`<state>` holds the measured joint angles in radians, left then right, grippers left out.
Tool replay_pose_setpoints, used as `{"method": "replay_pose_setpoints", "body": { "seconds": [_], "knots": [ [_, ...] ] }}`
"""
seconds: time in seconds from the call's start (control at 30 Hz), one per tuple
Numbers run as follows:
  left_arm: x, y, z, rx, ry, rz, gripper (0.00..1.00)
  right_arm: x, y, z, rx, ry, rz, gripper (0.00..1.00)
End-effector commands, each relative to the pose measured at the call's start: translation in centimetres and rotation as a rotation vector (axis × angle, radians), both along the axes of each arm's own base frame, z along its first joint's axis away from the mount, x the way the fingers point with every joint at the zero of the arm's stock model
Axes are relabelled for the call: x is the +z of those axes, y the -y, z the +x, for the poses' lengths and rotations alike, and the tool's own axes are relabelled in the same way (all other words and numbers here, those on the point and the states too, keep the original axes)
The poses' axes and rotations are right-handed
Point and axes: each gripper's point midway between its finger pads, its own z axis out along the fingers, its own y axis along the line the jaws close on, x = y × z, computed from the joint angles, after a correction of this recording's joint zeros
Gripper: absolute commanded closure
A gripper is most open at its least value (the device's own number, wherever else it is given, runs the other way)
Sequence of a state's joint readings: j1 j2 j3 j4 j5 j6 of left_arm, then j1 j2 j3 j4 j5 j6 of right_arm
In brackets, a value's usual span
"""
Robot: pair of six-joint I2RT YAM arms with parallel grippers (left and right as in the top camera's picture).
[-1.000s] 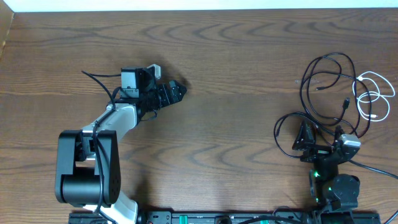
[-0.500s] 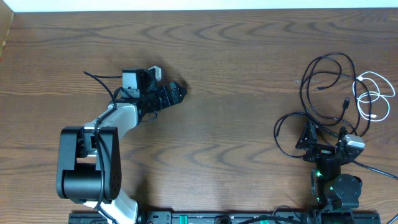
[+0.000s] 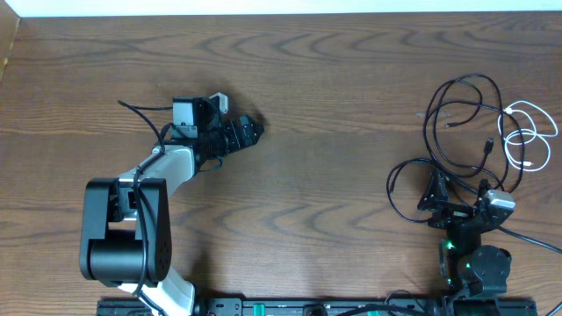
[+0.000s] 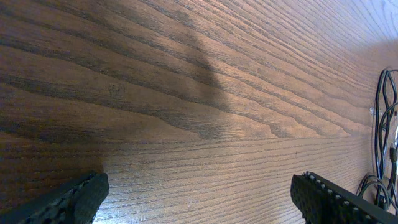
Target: Untangle cables
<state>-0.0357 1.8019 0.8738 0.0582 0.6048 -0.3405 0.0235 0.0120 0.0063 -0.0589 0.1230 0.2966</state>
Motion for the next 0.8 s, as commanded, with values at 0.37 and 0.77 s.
{"method": "replay_pose_setpoints", "body": {
  "seconds": [0.37,0.77],
  "knots": [
    [0.7,0.2,-0.1,-0.01,0.016,-0.002,0.0,0.0,0.0,0.0,0.002,0.001,0.002,0.01],
    [15.8,-3.4,0.9,0.125,0.445,0.186,0.0,0.0,0.0,0.0,0.002,0.001,0.002,0.01]
  ]
}}
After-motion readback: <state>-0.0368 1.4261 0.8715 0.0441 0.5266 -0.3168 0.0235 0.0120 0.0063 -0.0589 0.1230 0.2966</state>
